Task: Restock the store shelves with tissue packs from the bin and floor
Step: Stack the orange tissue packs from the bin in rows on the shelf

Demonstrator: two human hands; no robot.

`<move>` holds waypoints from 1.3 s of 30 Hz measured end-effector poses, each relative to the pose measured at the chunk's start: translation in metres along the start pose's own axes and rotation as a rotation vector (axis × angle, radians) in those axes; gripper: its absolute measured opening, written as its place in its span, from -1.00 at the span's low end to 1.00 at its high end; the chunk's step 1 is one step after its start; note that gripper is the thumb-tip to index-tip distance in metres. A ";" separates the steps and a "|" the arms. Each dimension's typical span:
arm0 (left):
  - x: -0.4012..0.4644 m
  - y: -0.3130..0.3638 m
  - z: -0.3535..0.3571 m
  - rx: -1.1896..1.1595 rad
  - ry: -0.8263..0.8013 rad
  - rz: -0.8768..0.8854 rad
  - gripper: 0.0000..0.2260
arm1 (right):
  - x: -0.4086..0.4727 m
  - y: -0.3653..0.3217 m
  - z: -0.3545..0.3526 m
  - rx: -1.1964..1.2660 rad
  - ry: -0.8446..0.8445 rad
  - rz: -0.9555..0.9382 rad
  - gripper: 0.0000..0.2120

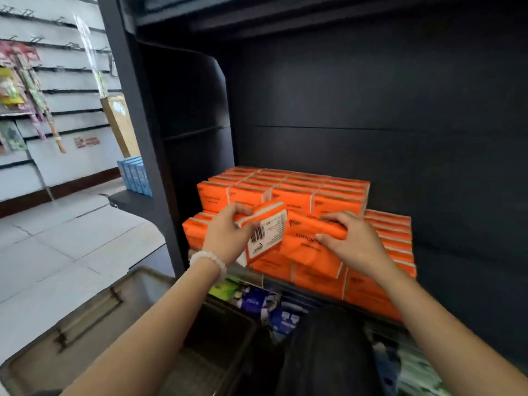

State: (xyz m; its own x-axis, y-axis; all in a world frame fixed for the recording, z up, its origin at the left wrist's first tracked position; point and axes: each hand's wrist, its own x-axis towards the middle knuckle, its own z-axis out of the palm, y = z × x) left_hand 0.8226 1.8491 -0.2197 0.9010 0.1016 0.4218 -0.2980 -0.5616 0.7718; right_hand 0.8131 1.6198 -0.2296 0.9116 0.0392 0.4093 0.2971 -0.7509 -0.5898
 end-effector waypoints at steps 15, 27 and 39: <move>0.026 -0.021 0.116 0.273 -0.282 0.376 -0.65 | -0.001 0.083 -0.047 -0.081 0.095 0.182 -0.63; 0.043 -0.029 0.114 0.548 -0.437 -0.144 -0.15 | 0.005 0.089 -0.041 -0.077 0.072 0.246 -0.60; 0.034 -0.017 0.119 0.192 -0.272 -0.139 -0.07 | 0.004 0.087 -0.040 -0.121 0.045 0.270 -0.55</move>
State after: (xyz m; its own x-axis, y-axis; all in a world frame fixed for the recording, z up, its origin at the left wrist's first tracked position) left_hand 0.8962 1.7641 -0.2748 0.9873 -0.0200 0.1575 -0.1256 -0.7047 0.6983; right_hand 0.8316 1.5284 -0.2514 0.9386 -0.2003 0.2810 0.0067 -0.8036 -0.5951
